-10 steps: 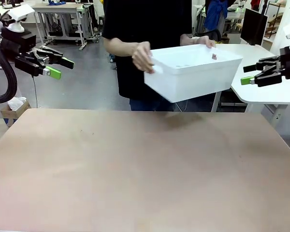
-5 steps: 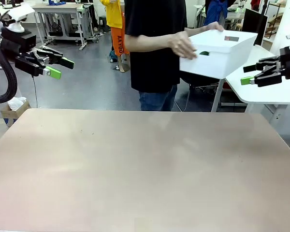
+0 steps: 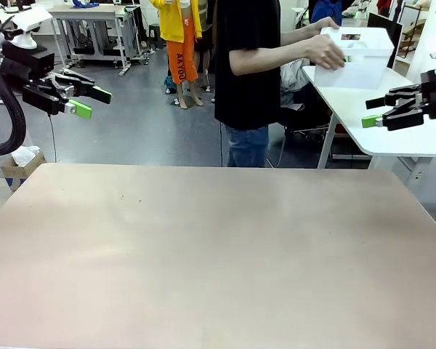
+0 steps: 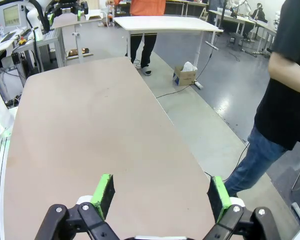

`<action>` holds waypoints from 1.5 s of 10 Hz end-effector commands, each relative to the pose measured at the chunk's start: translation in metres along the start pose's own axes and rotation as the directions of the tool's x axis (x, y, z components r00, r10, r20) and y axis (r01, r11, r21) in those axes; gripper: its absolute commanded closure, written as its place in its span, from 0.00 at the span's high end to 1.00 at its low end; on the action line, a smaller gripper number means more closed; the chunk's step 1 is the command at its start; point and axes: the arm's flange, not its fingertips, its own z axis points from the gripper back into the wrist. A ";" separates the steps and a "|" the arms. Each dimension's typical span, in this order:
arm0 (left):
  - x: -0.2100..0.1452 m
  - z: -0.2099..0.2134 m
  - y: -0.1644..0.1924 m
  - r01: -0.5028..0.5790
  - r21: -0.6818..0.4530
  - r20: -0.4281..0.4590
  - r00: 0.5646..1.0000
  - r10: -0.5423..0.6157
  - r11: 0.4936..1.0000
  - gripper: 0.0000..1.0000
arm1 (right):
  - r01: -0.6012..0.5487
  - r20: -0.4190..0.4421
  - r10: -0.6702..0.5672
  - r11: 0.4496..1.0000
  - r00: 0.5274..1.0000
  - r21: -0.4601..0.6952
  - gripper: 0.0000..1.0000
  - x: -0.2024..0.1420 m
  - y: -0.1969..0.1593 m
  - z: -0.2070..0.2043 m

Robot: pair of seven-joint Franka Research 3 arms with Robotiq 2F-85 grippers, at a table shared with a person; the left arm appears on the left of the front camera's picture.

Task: Stack the cups and store them in the basket.
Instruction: Place the stack of Reusable plastic cups into the Pantry Basket.

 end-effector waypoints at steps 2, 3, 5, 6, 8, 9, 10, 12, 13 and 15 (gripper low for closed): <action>0.003 0.000 -0.002 -0.014 -0.005 -0.012 1.000 0.014 1.000 1.00 | 0.015 -0.014 -0.015 1.000 1.000 -0.010 1.00 0.004 -0.002 -0.001; 0.003 0.000 -0.002 -0.014 -0.005 -0.012 1.000 0.014 1.000 1.00 | 0.015 -0.014 -0.015 1.000 1.000 -0.010 1.00 0.004 -0.002 -0.001; 0.003 0.000 -0.002 -0.014 -0.005 -0.012 1.000 0.014 1.000 1.00 | 0.015 -0.014 -0.015 1.000 1.000 -0.010 1.00 0.004 -0.002 -0.001; 0.003 0.000 -0.002 -0.014 -0.005 -0.012 1.000 0.014 1.000 1.00 | 0.015 -0.014 -0.015 1.000 1.000 -0.010 1.00 0.004 -0.002 -0.001; 0.003 0.000 -0.002 -0.014 -0.005 -0.012 1.000 0.014 1.000 1.00 | 0.015 -0.014 -0.015 1.000 1.000 -0.010 1.00 0.004 -0.002 -0.001; 0.003 0.000 -0.002 -0.014 -0.005 -0.012 1.000 0.014 1.000 1.00 | 0.015 -0.014 -0.015 1.000 1.000 -0.010 1.00 0.004 -0.002 -0.001; 0.003 0.000 -0.002 -0.014 -0.005 -0.012 1.000 0.014 1.000 1.00 | 0.015 -0.014 -0.015 1.000 1.000 -0.010 1.00 0.004 -0.002 -0.001; 0.003 0.000 -0.002 -0.014 -0.005 -0.012 1.000 0.014 1.000 1.00 | 0.015 -0.014 -0.015 1.000 1.000 -0.010 1.00 0.004 -0.002 -0.001; 0.003 0.000 -0.002 -0.014 -0.005 -0.012 1.000 0.014 1.000 1.00 | 0.015 -0.014 -0.015 1.000 1.000 -0.010 1.00 0.004 -0.002 -0.001; 0.003 0.000 -0.002 -0.014 -0.005 -0.012 1.000 0.014 1.000 1.00 | 0.015 -0.014 -0.015 1.000 1.000 -0.010 1.00 0.004 -0.002 -0.001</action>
